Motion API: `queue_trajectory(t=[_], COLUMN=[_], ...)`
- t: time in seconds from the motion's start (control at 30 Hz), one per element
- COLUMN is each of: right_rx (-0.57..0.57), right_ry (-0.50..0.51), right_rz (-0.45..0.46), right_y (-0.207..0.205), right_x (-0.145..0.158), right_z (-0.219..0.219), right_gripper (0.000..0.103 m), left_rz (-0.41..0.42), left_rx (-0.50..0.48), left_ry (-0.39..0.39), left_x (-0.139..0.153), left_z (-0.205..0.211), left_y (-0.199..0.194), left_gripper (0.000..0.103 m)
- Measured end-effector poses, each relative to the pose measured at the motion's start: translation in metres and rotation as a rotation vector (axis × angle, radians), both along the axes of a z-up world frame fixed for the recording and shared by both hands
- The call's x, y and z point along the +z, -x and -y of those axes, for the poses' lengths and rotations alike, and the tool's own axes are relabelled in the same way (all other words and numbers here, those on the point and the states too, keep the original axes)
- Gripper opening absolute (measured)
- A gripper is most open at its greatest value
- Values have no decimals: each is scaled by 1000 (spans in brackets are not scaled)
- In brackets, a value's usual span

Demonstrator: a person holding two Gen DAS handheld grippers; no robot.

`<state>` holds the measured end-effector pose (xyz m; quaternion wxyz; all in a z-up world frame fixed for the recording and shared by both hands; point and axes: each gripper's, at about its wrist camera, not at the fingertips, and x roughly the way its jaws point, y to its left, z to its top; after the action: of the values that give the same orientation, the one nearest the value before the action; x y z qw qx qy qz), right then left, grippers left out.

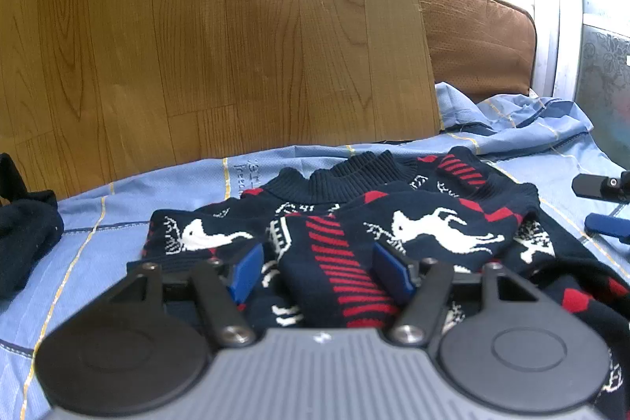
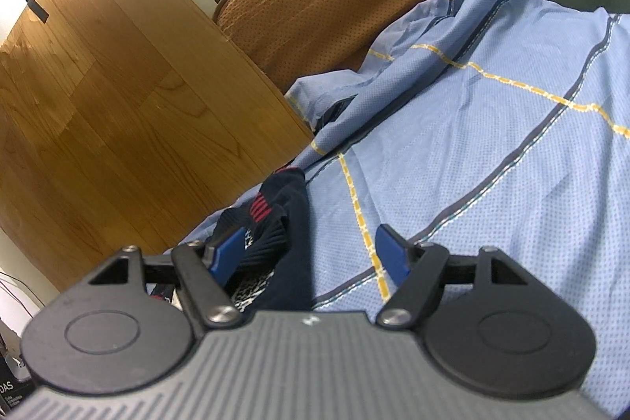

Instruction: Fold small clothes

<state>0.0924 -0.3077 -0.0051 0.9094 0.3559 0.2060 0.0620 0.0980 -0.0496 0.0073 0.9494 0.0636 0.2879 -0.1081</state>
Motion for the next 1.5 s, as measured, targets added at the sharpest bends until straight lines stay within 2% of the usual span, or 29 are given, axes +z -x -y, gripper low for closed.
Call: queue_trajectory(t=[0.27,1.5], right_rx=[0,-3], right_ry=[-5,-7], right_rz=[3,8], right_y=[0,2], right_x=[0,-1], right_z=[0,-1], right_gripper=[75,75], left_rz=[6,8], left_rx=[-2,1], left_ry=[6,10], left_x=[1,1], left_z=[1,2], left_y=[2,3], left_gripper=[70,72])
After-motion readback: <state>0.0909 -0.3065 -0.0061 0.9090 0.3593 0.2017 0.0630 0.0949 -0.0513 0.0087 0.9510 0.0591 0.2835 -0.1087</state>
